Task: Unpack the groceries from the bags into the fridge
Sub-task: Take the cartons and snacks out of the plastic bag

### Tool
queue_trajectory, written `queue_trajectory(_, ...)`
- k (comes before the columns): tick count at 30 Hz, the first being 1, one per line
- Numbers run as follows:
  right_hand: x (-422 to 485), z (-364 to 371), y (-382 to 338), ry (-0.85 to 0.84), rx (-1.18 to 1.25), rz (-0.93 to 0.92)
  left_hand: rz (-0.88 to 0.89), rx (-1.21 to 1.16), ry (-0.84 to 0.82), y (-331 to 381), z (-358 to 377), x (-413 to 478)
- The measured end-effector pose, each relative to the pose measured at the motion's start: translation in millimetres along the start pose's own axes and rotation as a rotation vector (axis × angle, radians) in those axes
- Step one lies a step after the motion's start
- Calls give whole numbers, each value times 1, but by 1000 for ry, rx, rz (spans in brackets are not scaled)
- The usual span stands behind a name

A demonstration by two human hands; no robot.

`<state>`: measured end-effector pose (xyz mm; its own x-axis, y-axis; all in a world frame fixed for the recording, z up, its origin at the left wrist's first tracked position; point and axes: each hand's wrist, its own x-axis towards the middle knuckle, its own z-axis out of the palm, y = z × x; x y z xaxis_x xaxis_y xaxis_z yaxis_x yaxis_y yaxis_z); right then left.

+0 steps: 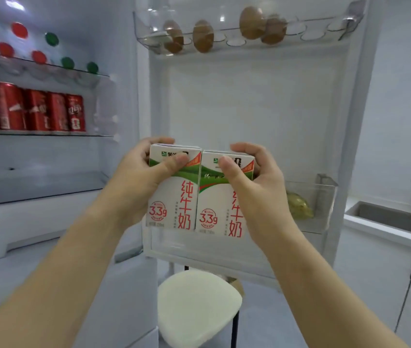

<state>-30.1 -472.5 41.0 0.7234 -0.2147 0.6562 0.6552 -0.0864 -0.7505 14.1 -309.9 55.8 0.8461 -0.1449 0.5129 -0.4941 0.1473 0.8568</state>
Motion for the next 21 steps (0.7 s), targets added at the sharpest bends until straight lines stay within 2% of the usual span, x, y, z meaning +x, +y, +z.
queue_trajectory(6, 52, 24, -7, 19, 0, -94, 98, 15, -40, 21, -14, 49)
queue_trajectory(10, 83, 34, -3, 42, -14, -113, 102, -15, -79, 19, -22, 84)
queue_trajectory(21, 130, 35, 27, 123, -425, -41, 104, 61, 55, -16, -16, 138)
